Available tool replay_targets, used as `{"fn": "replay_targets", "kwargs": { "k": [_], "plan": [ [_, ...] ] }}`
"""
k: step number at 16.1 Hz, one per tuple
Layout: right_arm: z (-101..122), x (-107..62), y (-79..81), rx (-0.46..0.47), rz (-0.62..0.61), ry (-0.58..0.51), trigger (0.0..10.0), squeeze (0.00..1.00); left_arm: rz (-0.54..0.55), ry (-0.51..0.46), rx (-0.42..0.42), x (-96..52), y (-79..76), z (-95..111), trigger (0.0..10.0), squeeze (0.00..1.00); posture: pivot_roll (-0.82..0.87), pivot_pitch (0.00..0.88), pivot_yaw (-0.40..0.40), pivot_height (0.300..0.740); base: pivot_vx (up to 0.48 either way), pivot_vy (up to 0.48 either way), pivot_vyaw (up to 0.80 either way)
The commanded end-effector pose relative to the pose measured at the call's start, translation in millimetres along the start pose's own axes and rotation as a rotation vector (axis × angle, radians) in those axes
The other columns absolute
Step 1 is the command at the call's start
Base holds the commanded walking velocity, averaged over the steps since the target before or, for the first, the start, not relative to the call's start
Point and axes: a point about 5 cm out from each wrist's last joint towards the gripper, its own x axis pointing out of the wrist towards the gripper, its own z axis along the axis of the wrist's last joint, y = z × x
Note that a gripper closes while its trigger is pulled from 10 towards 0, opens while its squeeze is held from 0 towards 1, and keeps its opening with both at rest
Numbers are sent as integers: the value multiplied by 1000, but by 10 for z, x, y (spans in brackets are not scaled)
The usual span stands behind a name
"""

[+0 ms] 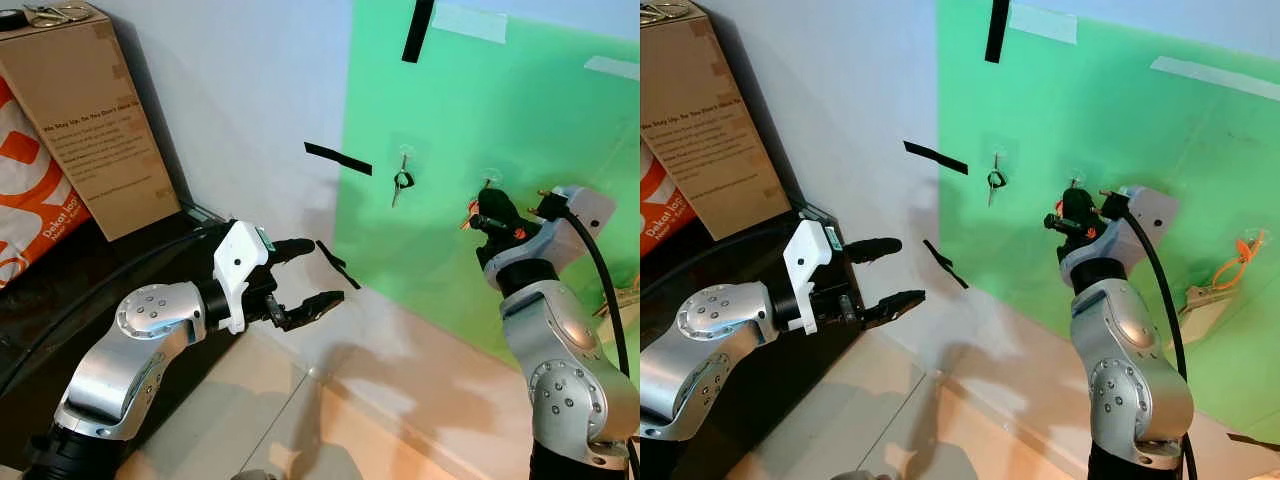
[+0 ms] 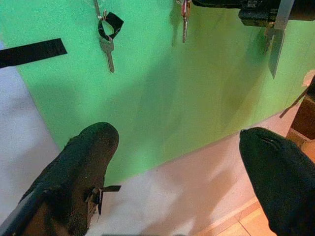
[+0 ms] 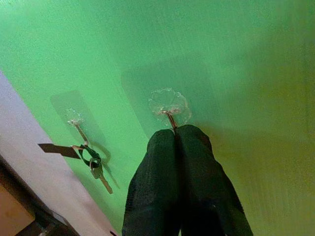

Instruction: Hang keys on a hook

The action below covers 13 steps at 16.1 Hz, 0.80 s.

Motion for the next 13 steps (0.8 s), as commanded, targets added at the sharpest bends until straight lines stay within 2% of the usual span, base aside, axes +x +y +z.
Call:
{"fn": "replay_targets", "kwargs": {
  "k": [1,3,5,6,13],
  "plan": [
    [-193,-11,-213,-14,-134,113,10000,0,-8,-3,7,6,13,19,10000,0,-42,0,28,740,0,0,0],
    [-193,-8,-212,-33,-149,126,10000,0,-9,-3,9,20,11,28,10000,0,-44,0,30,740,0,0,0],
    [-216,-12,-197,-100,-147,154,10000,0,-10,-2,10,25,10,32,10000,0,-44,0,30,740,0,0,0],
    [-253,-22,-156,-169,-128,185,10000,0,-11,0,10,25,8,31,10000,0,-44,0,30,740,0,0,0],
    [-316,-17,-84,-223,-102,225,10000,0,-7,0,13,31,11,37,10000,0,-36,0,21,740,0,0,0]
  ]
}}
